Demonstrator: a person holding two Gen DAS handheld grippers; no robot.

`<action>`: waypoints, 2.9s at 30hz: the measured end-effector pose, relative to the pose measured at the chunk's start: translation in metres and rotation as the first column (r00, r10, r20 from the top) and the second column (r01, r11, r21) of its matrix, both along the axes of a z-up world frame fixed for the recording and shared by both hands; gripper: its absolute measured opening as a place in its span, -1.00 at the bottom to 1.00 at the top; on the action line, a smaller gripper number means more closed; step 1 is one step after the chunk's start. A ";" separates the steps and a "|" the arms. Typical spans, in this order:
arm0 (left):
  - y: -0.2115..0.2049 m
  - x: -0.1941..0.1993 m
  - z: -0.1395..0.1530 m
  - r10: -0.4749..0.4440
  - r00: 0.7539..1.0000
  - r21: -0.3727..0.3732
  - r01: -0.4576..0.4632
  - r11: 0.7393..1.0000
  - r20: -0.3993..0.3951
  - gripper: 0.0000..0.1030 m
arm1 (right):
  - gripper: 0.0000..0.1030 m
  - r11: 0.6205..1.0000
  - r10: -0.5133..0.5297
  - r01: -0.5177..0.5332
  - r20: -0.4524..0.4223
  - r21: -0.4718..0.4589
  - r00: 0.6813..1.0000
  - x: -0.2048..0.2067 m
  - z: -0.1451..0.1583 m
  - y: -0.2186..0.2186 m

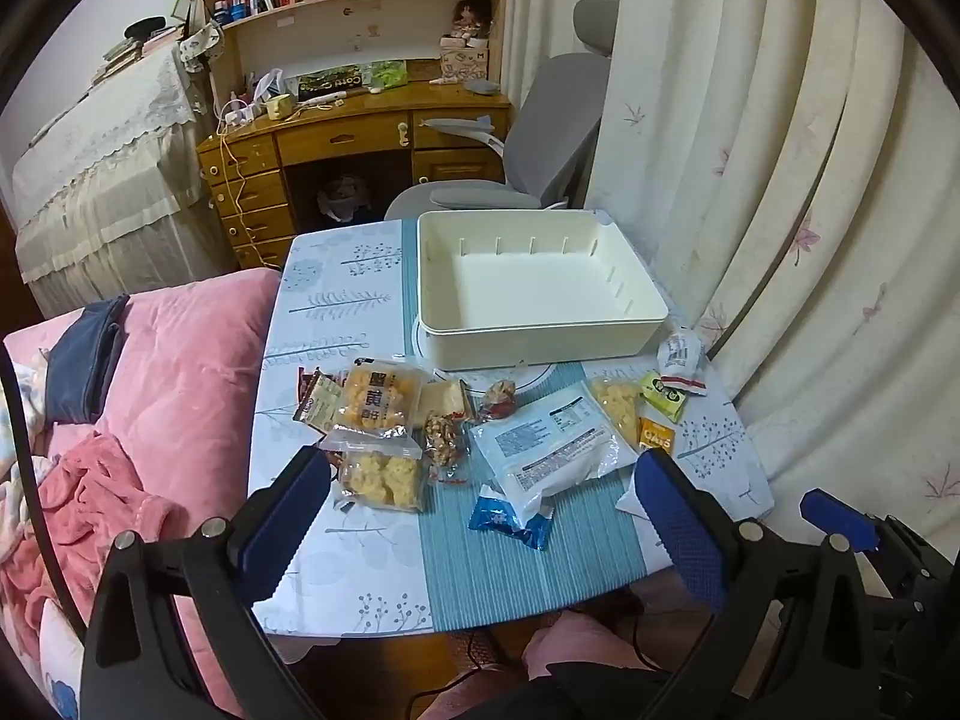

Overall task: Organize snacks
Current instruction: 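Move both tools toward the snacks in front of the white tray, then grasp the blue candy with the left tool while the right grasps the orange OATS bar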

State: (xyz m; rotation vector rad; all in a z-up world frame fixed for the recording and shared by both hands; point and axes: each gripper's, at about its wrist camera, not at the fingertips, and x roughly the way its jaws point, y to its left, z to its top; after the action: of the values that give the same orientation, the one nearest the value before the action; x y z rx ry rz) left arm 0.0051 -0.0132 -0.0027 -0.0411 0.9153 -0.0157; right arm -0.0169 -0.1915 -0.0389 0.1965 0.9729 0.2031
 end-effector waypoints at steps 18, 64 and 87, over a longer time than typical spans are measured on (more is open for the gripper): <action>-0.001 -0.004 -0.003 -0.050 0.999 -0.042 0.049 0.998 -0.014 0.97 | 0.62 0.996 -0.086 0.086 -0.009 0.021 0.996 -0.013 -0.002 -0.018; 0.004 0.103 -0.232 0.248 0.716 -0.017 -0.340 0.940 -0.653 0.96 | 0.56 0.944 -0.087 0.278 -0.678 0.178 0.730 0.160 -0.182 -0.114; 0.001 0.130 -0.303 0.295 0.651 -0.063 -0.467 0.882 -0.699 0.68 | 0.15 0.962 -0.034 0.252 -0.865 0.108 0.501 0.216 -0.247 -0.098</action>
State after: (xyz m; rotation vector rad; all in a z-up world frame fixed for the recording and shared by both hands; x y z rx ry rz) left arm 0.1353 -0.0117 -0.3059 -0.5022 1.6274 0.3119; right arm 0.1986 -0.2896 -0.2854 0.6335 1.9487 0.0386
